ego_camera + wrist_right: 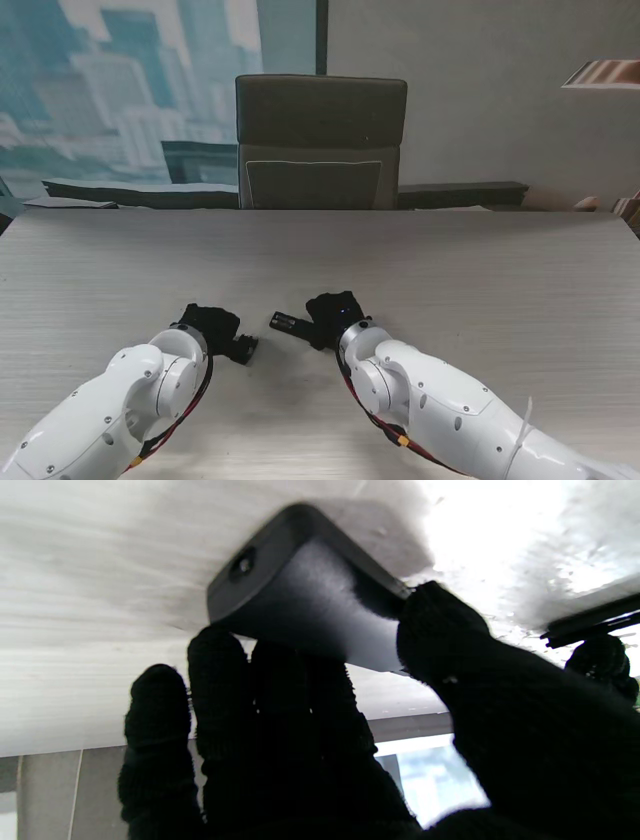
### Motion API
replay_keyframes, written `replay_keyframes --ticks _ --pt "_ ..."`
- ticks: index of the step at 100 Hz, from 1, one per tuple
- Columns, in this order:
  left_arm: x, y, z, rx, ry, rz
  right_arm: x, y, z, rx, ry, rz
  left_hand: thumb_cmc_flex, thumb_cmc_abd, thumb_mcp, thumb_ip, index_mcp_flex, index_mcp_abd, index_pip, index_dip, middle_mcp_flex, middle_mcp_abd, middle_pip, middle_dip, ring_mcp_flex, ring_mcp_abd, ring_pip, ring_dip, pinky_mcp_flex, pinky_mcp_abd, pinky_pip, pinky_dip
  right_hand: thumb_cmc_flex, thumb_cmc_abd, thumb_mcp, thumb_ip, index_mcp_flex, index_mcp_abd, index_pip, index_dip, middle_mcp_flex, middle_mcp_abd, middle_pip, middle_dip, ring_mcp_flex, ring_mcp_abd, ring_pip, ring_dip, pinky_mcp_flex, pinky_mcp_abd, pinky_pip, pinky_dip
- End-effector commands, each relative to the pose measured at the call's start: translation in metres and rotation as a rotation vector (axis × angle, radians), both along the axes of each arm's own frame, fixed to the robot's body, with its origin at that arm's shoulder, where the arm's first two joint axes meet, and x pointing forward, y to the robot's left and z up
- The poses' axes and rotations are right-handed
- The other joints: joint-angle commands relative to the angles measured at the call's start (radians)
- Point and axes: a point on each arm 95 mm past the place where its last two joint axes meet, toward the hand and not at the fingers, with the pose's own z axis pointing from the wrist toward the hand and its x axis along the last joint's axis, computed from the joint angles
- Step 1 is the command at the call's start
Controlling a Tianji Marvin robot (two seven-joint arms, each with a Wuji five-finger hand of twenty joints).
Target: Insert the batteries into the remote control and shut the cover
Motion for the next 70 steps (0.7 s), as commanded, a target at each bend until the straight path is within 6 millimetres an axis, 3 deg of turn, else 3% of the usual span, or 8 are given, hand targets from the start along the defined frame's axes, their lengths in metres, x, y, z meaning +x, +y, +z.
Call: replay_keyframes --ticks 1,36,40,42,44,70 --pt "-0.01 -0.004 -0.014 0.01 0.048 0.006 -0.015 -0.008 -0.025 -0.034 0.07 0.002 -0.006 0.004 0.005 0.019 0.01 -0.028 -0.011 -0.007 -0.004 0.009 0.019 0.002 -0.007 -0.007 0.004 -0.002 -0.009 -0.006 -0.001 -0.008 0.07 0.041 0.075 0.036 0.145 -0.216 0.057 0.04 0.003 -0.013 0.016 -0.008 -0.008 0.011 -0.002 -0.005 -0.01 0.043 -0.006 -0.008" --pt "-0.015 -0.013 -0.027 0.086 0.038 -0.019 -0.015 -0.011 -0.026 -0.028 0.067 -0.007 0.017 -0.039 0.118 0.022 0.035 -0.047 0.084 0.04 0.039 -0.009 0.073 0.016 0.033 -0.013 0.044 0.008 0.018 -0.002 0.024 0.003 0.068 0.047 0.072 0.038 0.145 -0.216 0.057 0.04 0.002 -0.011 0.015 -0.004 -0.01 0.011 -0.002 -0.004 -0.012 0.043 -0.007 -0.01" --pt "-0.016 -0.013 -0.029 0.096 0.039 -0.024 -0.015 -0.011 -0.027 -0.027 0.068 -0.007 0.024 -0.052 0.128 0.018 0.036 -0.052 0.091 0.04 0.042 -0.012 0.079 0.018 0.038 -0.015 0.047 0.009 0.02 -0.002 0.025 0.004 0.067 0.048 0.071 0.038 0.145 -0.217 0.057 0.039 0.002 -0.012 0.015 -0.003 -0.01 0.01 -0.002 -0.004 -0.012 0.043 -0.007 -0.01" --pt "-0.016 -0.014 -0.029 0.1 0.04 -0.025 -0.015 -0.011 -0.027 -0.027 0.068 -0.007 0.023 -0.057 0.145 -0.005 0.034 -0.055 0.107 0.027 0.043 -0.012 0.085 0.019 0.04 -0.015 0.053 0.01 0.023 -0.001 0.029 0.007 0.067 0.048 0.071 0.038 0.145 -0.216 0.057 0.039 0.002 -0.012 0.015 -0.003 -0.009 0.011 -0.002 -0.004 -0.012 0.043 -0.007 -0.01" --pt "-0.016 -0.014 -0.03 0.102 0.042 -0.026 -0.015 -0.011 -0.027 -0.027 0.068 -0.007 0.026 -0.063 0.152 -0.009 0.035 -0.056 0.112 0.023 0.048 -0.013 0.089 0.019 0.045 -0.014 0.057 0.011 0.028 -0.001 0.032 0.008 0.067 0.048 0.07 0.038 0.145 -0.215 0.057 0.039 0.002 -0.012 0.015 -0.003 -0.009 0.011 -0.002 -0.004 -0.012 0.043 -0.007 -0.011" --pt "-0.016 -0.016 -0.042 0.144 0.044 -0.028 -0.015 -0.012 -0.027 -0.027 0.071 -0.01 0.046 -0.092 0.168 -0.019 0.036 -0.07 0.157 0.012 0.063 -0.022 0.123 0.034 0.061 -0.011 0.095 0.028 0.044 -0.003 0.063 0.025 0.067 0.05 0.07 0.039 0.145 -0.215 0.057 0.039 0.002 -0.011 0.014 -0.001 -0.01 0.012 -0.003 -0.003 -0.012 0.043 -0.006 -0.012"
